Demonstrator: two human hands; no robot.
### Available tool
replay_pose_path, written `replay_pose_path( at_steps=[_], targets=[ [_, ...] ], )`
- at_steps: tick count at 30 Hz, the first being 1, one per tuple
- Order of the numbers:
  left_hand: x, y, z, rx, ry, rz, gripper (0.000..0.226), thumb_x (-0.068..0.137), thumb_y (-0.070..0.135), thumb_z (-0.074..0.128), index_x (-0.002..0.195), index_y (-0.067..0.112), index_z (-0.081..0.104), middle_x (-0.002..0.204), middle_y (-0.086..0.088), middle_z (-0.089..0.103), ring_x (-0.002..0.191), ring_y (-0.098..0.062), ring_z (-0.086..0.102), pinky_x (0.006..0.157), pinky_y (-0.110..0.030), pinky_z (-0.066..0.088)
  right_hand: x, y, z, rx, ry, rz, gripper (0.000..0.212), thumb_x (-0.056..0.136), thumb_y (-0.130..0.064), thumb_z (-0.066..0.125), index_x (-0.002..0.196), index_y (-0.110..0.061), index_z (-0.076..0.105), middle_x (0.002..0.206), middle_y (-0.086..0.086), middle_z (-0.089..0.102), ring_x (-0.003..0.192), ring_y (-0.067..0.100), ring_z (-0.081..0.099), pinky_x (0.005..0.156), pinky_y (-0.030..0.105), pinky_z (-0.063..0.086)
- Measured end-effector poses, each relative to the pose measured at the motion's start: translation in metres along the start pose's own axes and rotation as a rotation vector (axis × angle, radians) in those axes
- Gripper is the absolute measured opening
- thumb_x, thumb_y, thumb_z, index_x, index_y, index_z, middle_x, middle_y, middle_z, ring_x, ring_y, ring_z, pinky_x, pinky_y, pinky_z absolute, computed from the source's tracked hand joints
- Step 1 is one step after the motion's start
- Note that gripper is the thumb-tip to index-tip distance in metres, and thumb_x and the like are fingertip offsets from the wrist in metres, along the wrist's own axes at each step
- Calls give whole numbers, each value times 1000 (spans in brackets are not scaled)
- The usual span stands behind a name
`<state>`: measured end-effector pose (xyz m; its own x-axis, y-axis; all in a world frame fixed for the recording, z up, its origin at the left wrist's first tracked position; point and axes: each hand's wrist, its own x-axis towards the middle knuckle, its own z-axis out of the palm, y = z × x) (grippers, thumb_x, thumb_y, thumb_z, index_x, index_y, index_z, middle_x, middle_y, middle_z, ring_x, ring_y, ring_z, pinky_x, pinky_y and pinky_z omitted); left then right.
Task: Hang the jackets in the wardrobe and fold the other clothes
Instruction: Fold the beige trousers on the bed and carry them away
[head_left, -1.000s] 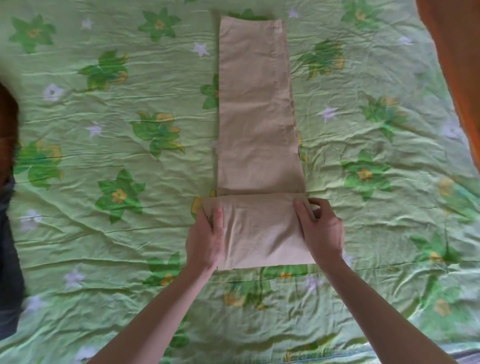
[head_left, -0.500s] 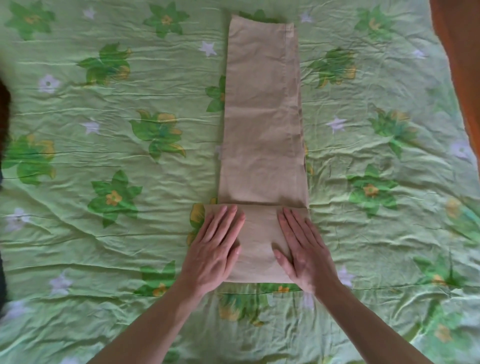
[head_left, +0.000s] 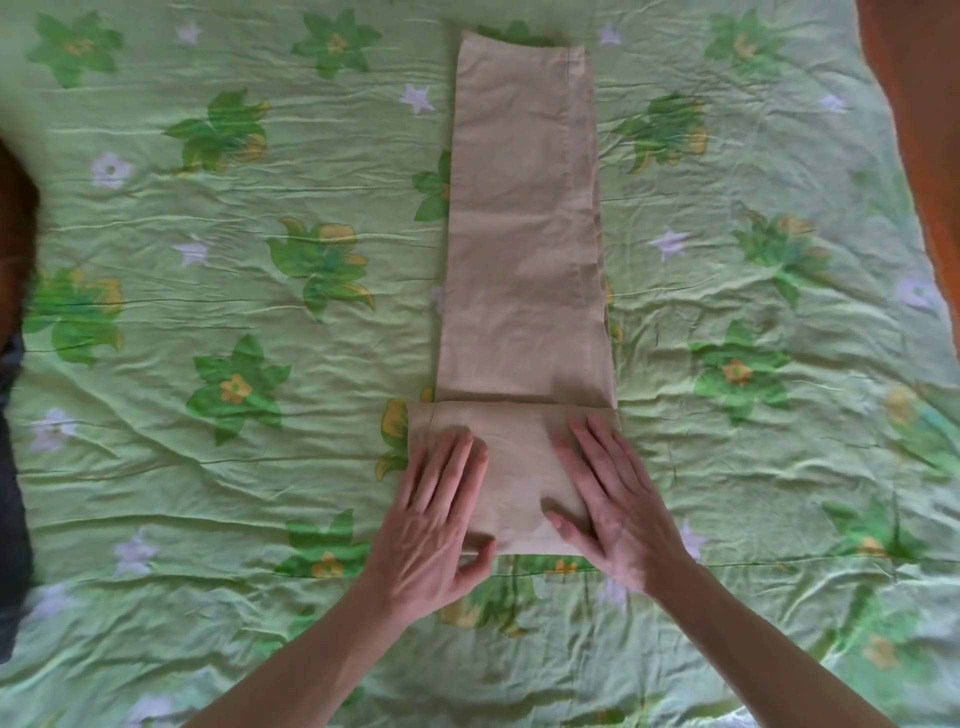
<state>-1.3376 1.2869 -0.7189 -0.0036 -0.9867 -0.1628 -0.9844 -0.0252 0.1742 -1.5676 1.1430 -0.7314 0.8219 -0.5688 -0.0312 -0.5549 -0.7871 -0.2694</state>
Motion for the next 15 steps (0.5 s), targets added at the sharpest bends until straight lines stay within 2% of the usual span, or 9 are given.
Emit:
replay_pose_path(
  at_steps=[3, 5, 7, 9, 12, 15],
  targets=[
    [-2, 6, 0, 25, -130, -20, 126, 73, 56, 75, 164, -4, 13, 171, -30, 3, 159, -46, 10, 125, -60, 27, -15, 1, 0, -55, -61, -40, 105, 91, -75, 52, 166, -11, 13, 172, 21, 11, 160, 35, 12, 125, 55, 22],
    [5, 15, 0, 19, -205, -80, 133, 63, 40, 87, 163, -5, 12, 169, -33, 4, 158, -49, 10, 124, -61, 27, -17, 2, -1, -73, -137, -33, 122, 81, -82, 59, 167, -14, 6, 172, 23, 2, 160, 37, 6, 125, 54, 19],
    [14, 27, -2, 31, -229, -155, 122, 60, 17, 82, 161, -7, 19, 167, -36, 11, 155, -53, 16, 122, -64, 28, -14, 2, -5, -107, -190, -43, 133, 73, -84, 64, 166, -12, 3, 171, 25, -1, 160, 39, 2, 125, 54, 18],
    [19, 39, -8, 26, -220, -202, 105, 65, 9, 65, 160, -9, 22, 166, -37, 16, 153, -55, 21, 121, -65, 28, -10, -3, -10, -137, -210, -48, 139, 67, -82, 70, 166, -9, 5, 171, 27, 1, 159, 40, 2, 125, 55, 20],
    [16, 45, -14, 16, -189, -212, 91, 80, 11, 44, 161, -9, 9, 167, -37, 8, 156, -53, 14, 126, -64, 19, -12, -16, -16, -102, -162, 27, 133, 65, -61, 85, 166, -9, 14, 171, 23, 11, 159, 39, 10, 125, 55, 25],
    [18, 42, -36, -45, -194, -206, 89, 82, 8, 53, 161, -7, 17, 168, -33, 8, 156, -49, 17, 128, -60, 15, -18, -24, -21, -33, -22, 89, 103, 79, -19, 81, 165, -12, 23, 170, 16, 22, 158, 33, 20, 124, 52, 29]
  ],
)
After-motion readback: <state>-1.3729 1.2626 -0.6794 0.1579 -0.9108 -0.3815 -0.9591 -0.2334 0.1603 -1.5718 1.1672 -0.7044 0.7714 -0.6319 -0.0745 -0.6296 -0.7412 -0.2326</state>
